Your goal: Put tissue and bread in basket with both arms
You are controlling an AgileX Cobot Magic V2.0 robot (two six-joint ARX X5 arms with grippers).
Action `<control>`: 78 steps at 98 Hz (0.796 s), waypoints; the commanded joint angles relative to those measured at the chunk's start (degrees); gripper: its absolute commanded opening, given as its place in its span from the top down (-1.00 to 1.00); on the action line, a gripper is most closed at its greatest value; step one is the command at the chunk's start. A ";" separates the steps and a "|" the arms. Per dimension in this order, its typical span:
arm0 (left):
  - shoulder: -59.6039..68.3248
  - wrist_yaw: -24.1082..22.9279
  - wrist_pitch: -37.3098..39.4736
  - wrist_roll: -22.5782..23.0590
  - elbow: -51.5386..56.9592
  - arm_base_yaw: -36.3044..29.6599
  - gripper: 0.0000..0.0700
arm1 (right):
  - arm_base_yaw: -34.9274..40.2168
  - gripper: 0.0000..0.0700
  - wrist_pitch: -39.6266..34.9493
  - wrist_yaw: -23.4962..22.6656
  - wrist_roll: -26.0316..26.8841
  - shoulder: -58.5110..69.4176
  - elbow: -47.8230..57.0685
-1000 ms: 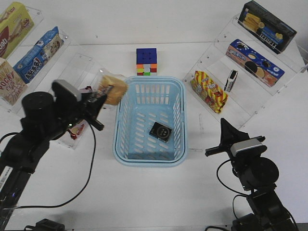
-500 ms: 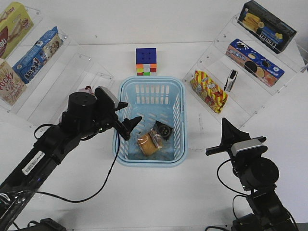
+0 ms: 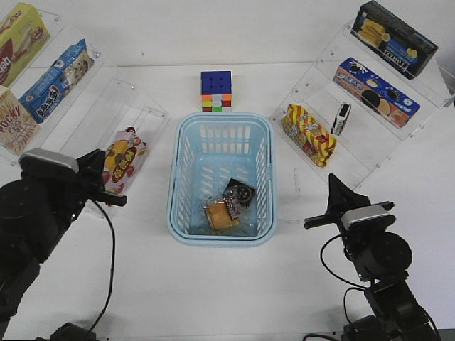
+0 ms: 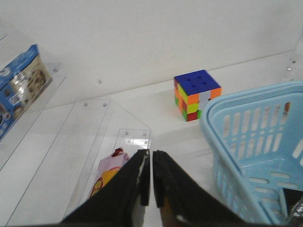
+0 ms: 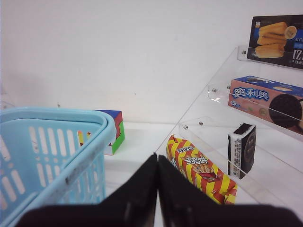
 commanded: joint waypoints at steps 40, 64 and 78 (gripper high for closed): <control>-19.80 -0.42 19.37 -2.60 -32.09 2.73 1.00 | 0.37 1.00 0.55 0.22 -0.20 0.22 0.52; -22.69 -0.42 19.43 -2.58 -32.09 2.73 1.00 | 0.37 1.00 0.57 0.22 -0.20 0.24 0.52; -24.46 -0.44 19.98 -2.56 -32.13 2.73 1.00 | 0.37 1.00 0.57 0.22 -0.20 0.24 0.52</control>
